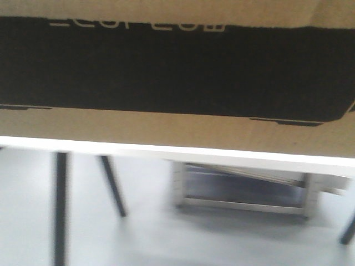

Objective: Grab box from left shelf to table start
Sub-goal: 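Hold the box with both grippers while approaching the white table, then lower the box with both grippers onto the white table top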

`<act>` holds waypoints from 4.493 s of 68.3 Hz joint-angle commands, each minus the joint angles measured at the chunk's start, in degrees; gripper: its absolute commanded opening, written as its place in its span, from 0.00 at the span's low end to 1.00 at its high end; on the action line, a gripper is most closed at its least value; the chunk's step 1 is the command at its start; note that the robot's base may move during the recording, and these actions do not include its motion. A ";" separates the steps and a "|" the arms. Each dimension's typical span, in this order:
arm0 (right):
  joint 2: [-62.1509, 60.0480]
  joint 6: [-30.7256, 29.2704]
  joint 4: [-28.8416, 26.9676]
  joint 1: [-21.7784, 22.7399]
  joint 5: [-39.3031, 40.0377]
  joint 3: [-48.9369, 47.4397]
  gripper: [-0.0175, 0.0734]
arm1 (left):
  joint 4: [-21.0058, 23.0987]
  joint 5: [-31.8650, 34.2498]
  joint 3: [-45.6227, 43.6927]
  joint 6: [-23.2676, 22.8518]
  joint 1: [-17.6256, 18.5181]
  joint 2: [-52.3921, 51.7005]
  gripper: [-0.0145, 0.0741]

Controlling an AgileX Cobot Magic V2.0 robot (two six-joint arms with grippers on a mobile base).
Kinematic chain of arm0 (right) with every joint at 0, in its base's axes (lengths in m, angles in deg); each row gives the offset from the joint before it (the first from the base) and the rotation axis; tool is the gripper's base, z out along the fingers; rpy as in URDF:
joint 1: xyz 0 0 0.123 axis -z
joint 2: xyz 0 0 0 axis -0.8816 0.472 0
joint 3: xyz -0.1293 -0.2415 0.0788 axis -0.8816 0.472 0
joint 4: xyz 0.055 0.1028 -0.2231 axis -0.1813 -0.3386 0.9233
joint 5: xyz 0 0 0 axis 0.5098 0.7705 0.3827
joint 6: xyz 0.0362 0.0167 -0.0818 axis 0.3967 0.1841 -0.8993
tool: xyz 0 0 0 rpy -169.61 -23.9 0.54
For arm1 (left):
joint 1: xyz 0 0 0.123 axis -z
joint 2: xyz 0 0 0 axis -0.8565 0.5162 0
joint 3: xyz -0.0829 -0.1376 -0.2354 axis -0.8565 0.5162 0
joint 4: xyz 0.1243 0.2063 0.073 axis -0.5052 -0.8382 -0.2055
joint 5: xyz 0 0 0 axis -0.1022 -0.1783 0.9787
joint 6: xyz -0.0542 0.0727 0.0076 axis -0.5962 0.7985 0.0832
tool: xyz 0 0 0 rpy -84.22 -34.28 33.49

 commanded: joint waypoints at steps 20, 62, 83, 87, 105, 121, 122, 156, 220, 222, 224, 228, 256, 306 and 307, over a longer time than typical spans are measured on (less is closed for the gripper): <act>0.27 -0.50 2.69 0.17 10.00 -2.02 0.26 | 3.85 8.76 -2.20 -1.65 0.39 -0.40 0.05; 0.27 -0.50 2.69 0.17 9.99 -2.02 0.26 | 3.85 8.76 -2.20 -1.65 0.39 -0.40 0.05; 0.27 -0.50 2.69 0.17 9.99 -2.02 0.26 | 3.85 8.76 -2.20 -1.65 0.39 -0.40 0.05; 0.27 -0.50 2.69 0.17 9.99 -2.02 0.26 | 3.85 8.76 -2.20 -1.65 0.39 -0.40 0.05; 0.27 -0.50 2.69 0.17 9.99 -2.02 0.26 | 3.85 8.76 -2.20 -1.65 0.39 -0.40 0.05; 0.27 -0.50 2.69 0.17 9.99 -2.02 0.26 | 3.85 8.76 -2.20 -1.65 0.39 -0.40 0.05; 0.27 -0.50 2.69 0.17 9.99 -2.02 0.26 | 3.85 8.76 -2.20 -1.65 0.39 -0.40 0.05; 0.27 -0.50 2.69 0.17 9.99 -2.02 0.26 | 3.85 8.76 -2.20 -1.65 0.39 -0.40 0.05; 0.27 -0.50 2.69 0.17 10.07 -2.02 0.26 | 3.85 11.22 -2.20 -1.65 0.39 -0.24 0.06; 0.27 -0.50 2.63 0.17 10.26 -2.02 0.26 | 3.85 11.50 -2.20 -1.65 0.39 -0.24 0.06; 0.27 -0.50 2.64 0.17 10.20 -2.02 0.26 | 3.85 11.64 -2.20 -1.65 0.39 -0.24 0.05; 0.27 -0.50 2.64 0.17 9.70 -2.02 0.26 | 3.85 11.38 -2.20 -1.65 0.39 0.05 0.06; 16.15 -1.29 2.20 0.17 -7.55 -14.28 0.26 | 4.10 2.88 -6.02 -1.65 0.39 7.48 0.06; 43.72 -1.45 2.18 0.17 -8.50 -22.59 0.26 | 2.49 3.80 -7.00 -1.90 0.18 33.94 0.06; 43.99 -1.45 2.18 0.17 -8.18 -22.59 0.26 | 2.49 4.29 -7.00 -1.90 0.18 34.33 0.06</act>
